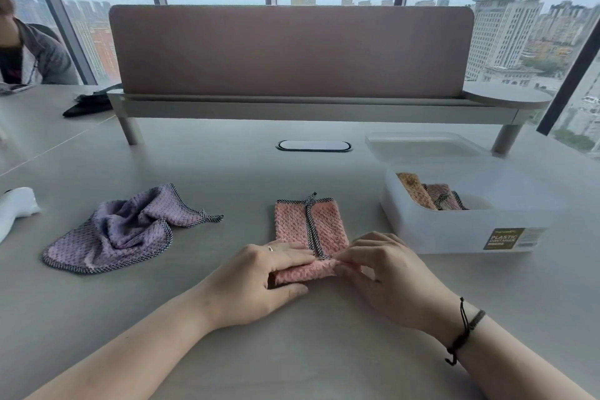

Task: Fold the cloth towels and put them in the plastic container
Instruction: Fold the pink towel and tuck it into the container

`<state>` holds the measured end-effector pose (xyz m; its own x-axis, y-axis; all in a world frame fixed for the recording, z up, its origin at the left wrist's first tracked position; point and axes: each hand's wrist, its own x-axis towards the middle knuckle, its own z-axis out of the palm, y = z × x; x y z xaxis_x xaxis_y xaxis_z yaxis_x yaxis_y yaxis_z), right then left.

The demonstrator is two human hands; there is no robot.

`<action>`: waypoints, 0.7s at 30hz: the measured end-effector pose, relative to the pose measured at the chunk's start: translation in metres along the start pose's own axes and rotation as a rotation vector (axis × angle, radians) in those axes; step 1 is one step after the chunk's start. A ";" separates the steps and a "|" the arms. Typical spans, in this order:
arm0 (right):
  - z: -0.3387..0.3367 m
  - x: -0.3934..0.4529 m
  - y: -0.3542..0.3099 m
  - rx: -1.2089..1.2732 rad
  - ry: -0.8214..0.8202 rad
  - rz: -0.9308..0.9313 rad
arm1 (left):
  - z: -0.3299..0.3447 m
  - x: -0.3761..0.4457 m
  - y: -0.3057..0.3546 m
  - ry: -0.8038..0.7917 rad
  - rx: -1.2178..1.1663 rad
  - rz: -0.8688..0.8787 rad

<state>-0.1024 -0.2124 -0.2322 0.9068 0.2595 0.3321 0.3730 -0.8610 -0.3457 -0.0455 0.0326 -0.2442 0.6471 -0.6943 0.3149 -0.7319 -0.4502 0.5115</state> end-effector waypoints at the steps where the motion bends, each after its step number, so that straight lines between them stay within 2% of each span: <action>1: 0.000 0.000 0.000 0.021 0.009 0.004 | 0.000 0.000 -0.001 0.030 0.010 -0.004; 5: -0.004 0.000 -0.002 0.072 0.040 0.031 | -0.002 0.000 -0.004 0.136 0.030 -0.020; 9: -0.008 -0.003 -0.004 0.037 -0.052 0.047 | -0.004 0.000 -0.001 0.238 -0.014 -0.058; 13: -0.003 -0.003 0.000 0.024 0.096 0.106 | -0.007 0.001 -0.001 0.322 -0.068 -0.143; 21: 0.002 0.004 -0.006 0.357 0.113 0.291 | -0.002 0.004 -0.007 0.365 -0.084 -0.292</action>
<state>-0.1007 -0.2058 -0.2306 0.9639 -0.0364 0.2638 0.1691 -0.6818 -0.7117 -0.0379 0.0343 -0.2447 0.8671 -0.2957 0.4009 -0.4979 -0.5399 0.6787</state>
